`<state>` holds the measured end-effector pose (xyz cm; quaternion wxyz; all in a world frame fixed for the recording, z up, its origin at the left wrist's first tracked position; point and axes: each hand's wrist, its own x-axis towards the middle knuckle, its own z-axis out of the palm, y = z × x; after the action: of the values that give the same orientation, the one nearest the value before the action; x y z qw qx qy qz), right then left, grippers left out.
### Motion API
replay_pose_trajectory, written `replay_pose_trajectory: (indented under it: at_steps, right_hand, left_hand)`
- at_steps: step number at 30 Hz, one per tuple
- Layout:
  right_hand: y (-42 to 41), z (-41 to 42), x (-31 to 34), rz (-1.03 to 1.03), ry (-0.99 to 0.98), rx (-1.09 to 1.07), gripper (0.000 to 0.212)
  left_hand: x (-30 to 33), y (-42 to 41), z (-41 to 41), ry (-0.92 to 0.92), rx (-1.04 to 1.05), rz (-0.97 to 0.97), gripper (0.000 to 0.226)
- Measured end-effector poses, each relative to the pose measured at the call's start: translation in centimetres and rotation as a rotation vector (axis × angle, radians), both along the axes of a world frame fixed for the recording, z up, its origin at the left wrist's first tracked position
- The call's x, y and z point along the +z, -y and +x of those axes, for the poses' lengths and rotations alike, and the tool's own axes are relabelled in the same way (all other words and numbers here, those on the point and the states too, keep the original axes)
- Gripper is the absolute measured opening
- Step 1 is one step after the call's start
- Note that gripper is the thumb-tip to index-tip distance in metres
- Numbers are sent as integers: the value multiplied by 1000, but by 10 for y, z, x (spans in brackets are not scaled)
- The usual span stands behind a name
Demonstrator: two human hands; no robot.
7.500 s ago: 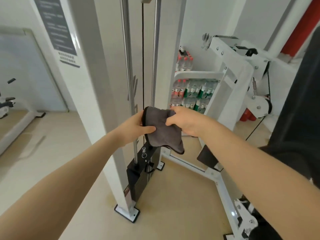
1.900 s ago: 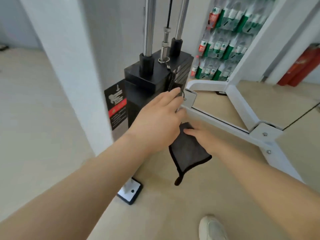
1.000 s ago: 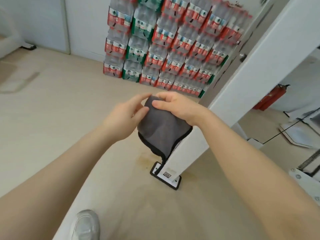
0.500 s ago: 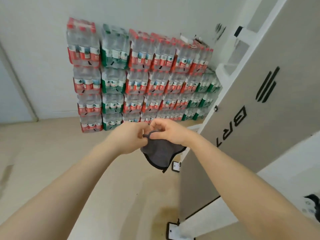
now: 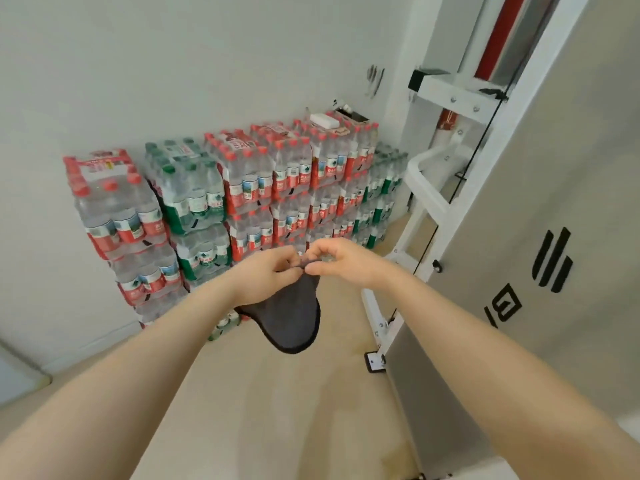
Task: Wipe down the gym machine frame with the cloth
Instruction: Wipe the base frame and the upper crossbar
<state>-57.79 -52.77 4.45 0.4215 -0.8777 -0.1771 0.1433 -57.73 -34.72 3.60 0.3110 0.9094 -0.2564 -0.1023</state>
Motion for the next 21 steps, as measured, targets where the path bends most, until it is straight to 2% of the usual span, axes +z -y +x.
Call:
replay_pose_trajectory:
  at_steps: [5, 10, 16, 18, 21]
  right_hand:
    - [35, 50, -5, 64, 28, -272, 17]
    - [95, 109, -32, 62, 39, -471, 18]
    - [169, 188, -59, 34, -153, -545, 13]
    - [192, 212, -58, 4, -230, -564, 25]
    - [220, 244, -52, 148, -371, -515, 33]
  left_hand:
    - [-3, 22, 84, -95, -69, -3, 19]
    - [-22, 77, 171, -178, -242, 44, 26]
    - [-49, 154, 290, -134, -372, 159, 23]
    - [-49, 181, 325, -121, -410, 195, 25]
    - [-46, 219, 373, -93, -467, 208, 25]
